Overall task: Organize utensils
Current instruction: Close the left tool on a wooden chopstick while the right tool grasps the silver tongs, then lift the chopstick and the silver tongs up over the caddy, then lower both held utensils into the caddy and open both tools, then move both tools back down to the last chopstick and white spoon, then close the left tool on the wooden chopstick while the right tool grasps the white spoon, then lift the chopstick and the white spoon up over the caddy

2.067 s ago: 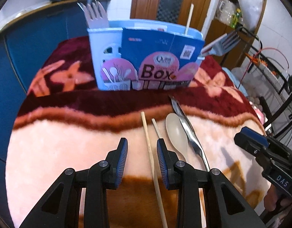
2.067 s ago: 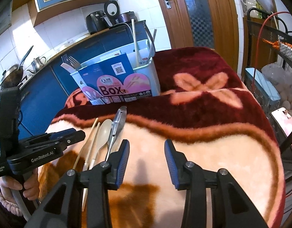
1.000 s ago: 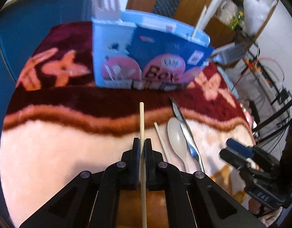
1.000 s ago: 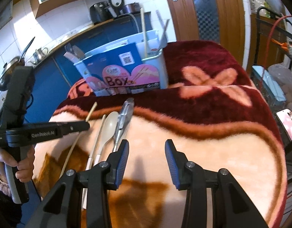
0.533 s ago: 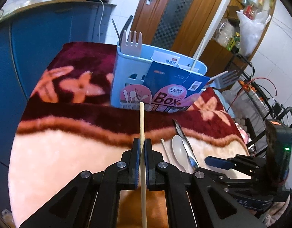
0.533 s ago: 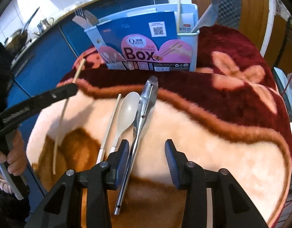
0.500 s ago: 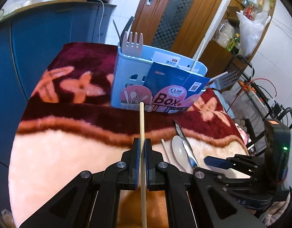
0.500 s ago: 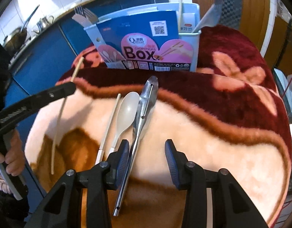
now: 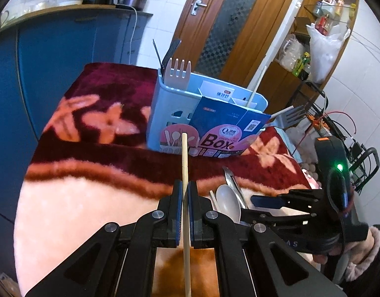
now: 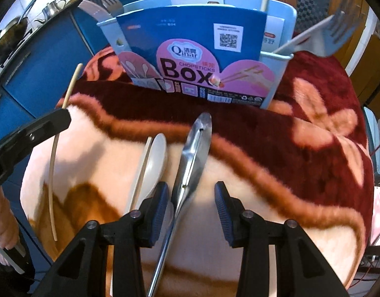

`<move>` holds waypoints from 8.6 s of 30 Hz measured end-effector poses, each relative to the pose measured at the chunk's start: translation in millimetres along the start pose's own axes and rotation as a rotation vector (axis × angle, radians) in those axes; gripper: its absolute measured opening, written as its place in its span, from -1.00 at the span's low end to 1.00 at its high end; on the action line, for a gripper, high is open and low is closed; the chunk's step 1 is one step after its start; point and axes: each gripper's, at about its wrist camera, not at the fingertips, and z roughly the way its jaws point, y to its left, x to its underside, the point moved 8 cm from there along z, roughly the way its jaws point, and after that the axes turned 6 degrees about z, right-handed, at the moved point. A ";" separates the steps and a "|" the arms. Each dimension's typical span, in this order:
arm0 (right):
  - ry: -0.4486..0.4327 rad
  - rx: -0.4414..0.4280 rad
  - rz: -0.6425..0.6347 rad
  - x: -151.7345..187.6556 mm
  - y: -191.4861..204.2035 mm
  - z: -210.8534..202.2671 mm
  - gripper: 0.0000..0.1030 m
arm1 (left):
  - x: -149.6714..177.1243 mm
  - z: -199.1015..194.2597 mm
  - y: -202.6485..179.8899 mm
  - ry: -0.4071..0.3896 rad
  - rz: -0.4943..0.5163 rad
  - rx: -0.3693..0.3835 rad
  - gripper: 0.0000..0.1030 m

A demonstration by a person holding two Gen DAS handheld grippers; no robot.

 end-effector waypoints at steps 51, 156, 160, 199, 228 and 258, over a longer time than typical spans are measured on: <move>-0.954 -0.123 0.132 -109.2 -30.5 -172.0 -0.59 | -179.7 -31.7 -28.9 -0.596 0.062 -0.143 -0.92; -0.568 -0.059 0.199 46.1 -45.9 -110.3 -0.19 | 31.2 1.2 -55.0 0.071 0.059 -0.080 -0.40; -0.552 -0.070 0.212 50.7 -51.6 -103.8 -0.19 | 44.4 15.1 -58.4 0.137 0.048 -0.069 -0.40; -0.492 -0.141 0.259 62.4 -68.8 -81.9 -0.12 | 51.8 58.9 -47.2 0.362 -0.095 0.025 -0.89; -0.209 -0.165 0.152 16.3 2.0 -17.6 -0.12 | 4.3 -28.1 7.9 -0.123 0.037 -0.174 -0.91; -0.255 -0.239 0.110 0.7 5.4 -37.6 -0.92 | -26.1 -45.2 -4.2 -0.246 0.073 -0.119 -0.91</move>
